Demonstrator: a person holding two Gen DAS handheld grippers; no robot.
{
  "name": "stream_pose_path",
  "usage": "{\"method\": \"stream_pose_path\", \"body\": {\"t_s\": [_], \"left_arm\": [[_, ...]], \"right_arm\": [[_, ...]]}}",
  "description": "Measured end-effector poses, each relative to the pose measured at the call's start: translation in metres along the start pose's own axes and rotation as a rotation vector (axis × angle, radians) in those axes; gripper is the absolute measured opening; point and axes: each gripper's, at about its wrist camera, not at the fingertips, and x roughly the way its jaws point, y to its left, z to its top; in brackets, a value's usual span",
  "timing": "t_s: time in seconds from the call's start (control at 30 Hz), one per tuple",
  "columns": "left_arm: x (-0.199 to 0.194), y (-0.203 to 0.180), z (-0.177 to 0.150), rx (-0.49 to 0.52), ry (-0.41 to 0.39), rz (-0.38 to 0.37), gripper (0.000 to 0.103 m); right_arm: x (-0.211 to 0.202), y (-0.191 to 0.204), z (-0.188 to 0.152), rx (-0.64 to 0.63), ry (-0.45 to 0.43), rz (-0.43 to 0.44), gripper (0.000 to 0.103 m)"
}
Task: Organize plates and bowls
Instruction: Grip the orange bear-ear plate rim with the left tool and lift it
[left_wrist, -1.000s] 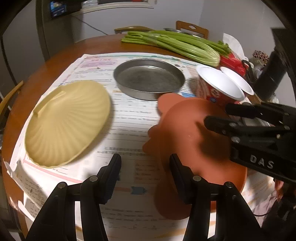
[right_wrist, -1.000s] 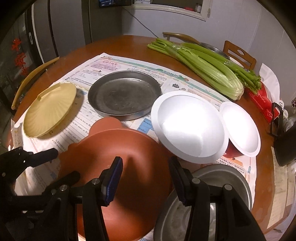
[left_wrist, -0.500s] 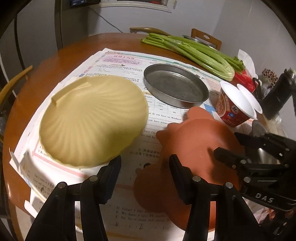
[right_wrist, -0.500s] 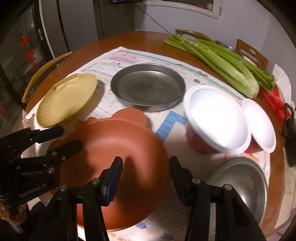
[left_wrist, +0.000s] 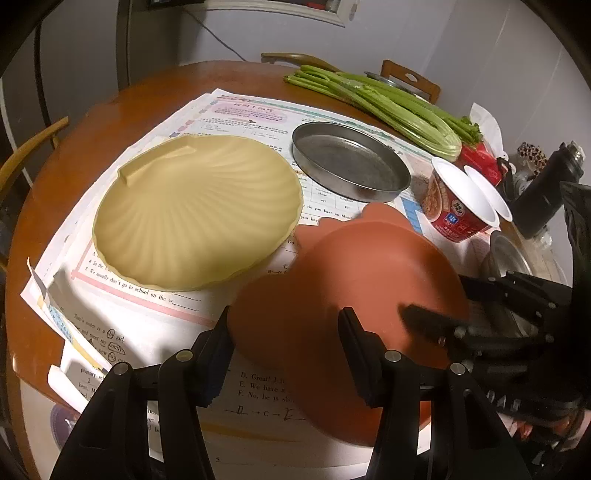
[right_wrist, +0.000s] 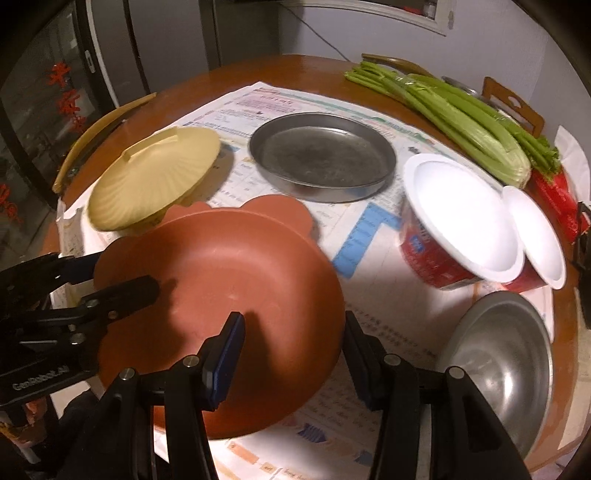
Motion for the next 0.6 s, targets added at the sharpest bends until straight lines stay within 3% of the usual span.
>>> {"method": "stream_pose_path", "body": {"t_s": [0.6], "left_arm": [[-0.008,-0.003,0.003,-0.002,-0.011,-0.023,0.059]], "right_arm": [[-0.016,0.003,-0.008,0.013,-0.054,0.006,0.056]]}}
